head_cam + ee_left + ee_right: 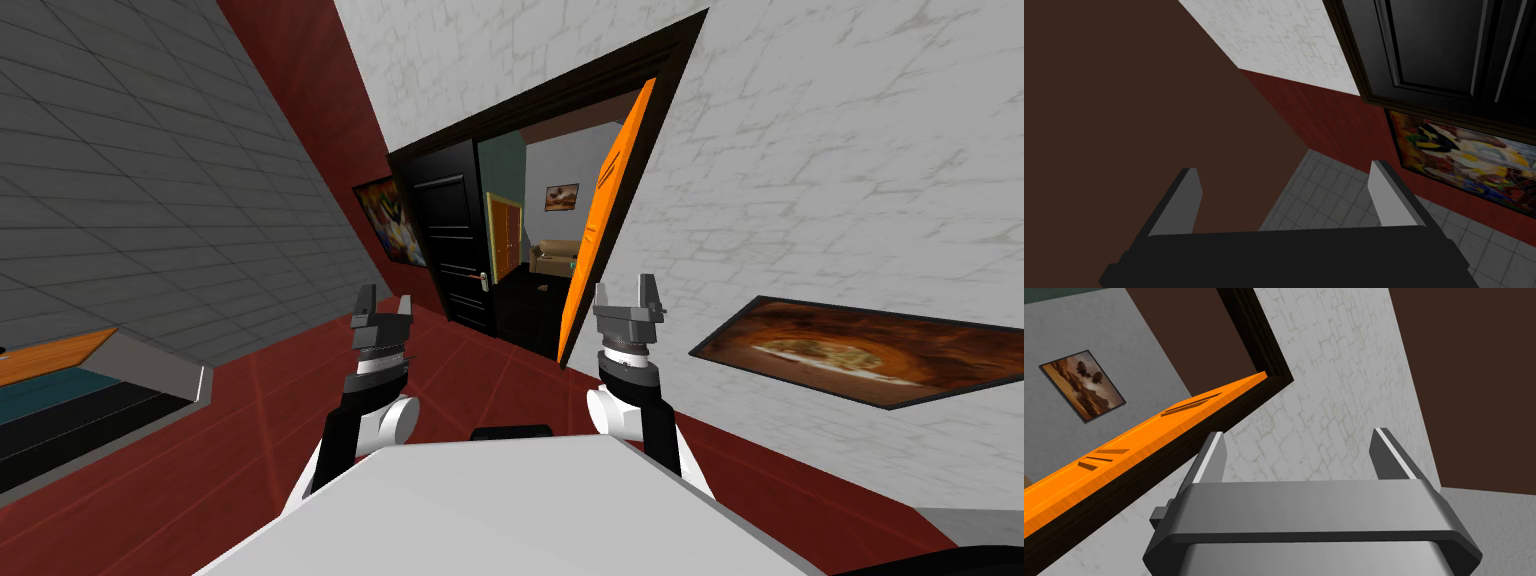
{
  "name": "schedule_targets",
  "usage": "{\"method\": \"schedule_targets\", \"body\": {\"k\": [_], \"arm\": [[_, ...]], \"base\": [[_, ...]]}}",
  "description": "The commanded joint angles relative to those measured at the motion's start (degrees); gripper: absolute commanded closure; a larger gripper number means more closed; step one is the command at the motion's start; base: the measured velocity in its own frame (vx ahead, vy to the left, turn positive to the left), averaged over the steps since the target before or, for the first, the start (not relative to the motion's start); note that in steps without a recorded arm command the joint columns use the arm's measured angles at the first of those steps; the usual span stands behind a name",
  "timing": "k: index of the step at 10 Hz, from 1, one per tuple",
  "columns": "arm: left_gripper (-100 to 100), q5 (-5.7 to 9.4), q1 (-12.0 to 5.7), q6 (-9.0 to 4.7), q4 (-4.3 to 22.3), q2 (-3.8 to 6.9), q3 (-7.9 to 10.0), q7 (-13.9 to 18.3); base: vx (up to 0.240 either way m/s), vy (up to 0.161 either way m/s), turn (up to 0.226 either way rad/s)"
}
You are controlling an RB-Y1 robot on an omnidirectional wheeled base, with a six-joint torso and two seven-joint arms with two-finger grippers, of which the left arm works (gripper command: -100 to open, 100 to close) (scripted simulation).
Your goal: Push the door open
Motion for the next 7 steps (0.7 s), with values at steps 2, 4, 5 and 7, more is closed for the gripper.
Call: {"method": "schedule_targets", "body": {"k": [2, 4, 5, 7], "arm": [[-100, -0.36, -1.68, -0.14, 3.0, 0.51, -0.04, 0.45], [-100, -0.58, -2.75, -0.22, 4.91, 0.81, -0.07, 0.74], [-100, -0.71, -3.35, -0.27, 6.0, 0.96, -0.09, 0.9], [-100, -1.04, -4.89, -0.4, 8.75, 1.32, -0.13, 1.32]], "base": [[0.051, 0.042, -0.029], [0.063, 0.052, -0.019], [0.051, 0.035, -0.018], [0.071, 0.049, -0.025]]}}
